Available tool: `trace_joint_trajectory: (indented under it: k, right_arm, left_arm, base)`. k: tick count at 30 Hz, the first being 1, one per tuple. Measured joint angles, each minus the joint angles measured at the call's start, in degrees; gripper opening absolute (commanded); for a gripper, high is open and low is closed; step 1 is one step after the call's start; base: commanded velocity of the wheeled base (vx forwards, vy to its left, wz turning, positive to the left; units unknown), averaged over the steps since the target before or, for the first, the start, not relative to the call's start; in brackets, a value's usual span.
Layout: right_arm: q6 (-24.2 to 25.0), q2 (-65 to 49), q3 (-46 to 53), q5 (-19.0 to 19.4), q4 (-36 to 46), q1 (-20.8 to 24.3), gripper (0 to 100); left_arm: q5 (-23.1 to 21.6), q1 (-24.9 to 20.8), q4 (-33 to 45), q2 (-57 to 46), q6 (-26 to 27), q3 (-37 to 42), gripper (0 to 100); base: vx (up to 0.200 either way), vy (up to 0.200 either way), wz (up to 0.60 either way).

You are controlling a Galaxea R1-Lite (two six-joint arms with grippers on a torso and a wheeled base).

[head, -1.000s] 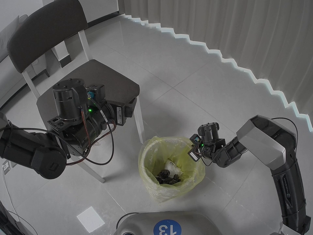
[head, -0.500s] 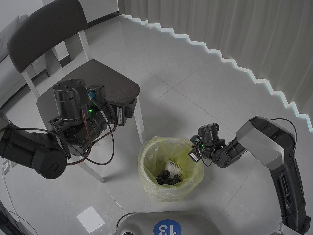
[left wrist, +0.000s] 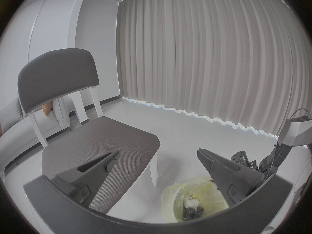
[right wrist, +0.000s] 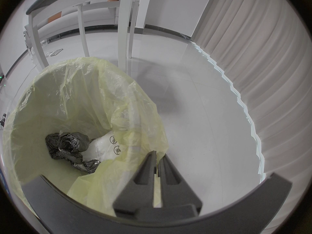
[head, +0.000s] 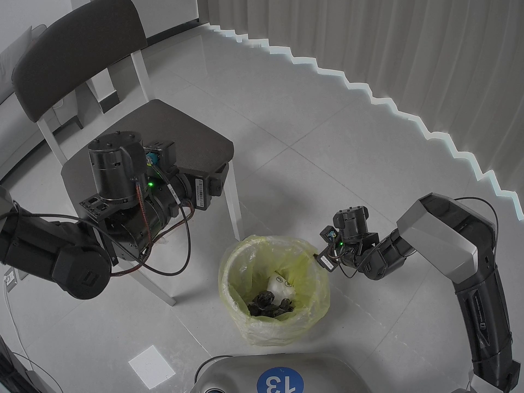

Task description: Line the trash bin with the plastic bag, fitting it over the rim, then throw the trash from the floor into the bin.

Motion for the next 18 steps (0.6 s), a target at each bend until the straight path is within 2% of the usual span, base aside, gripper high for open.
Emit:
trace_joint_trajectory:
  k: [18]
  right_arm:
    - [-0.1,-9.2,8.0,-0.8,0.0,-0.9,100]
  left_arm:
    - [0.0,-0.1,1.0,-3.9,0.3,-0.3,100]
  base:
    - [0.0,0.0,0.0]
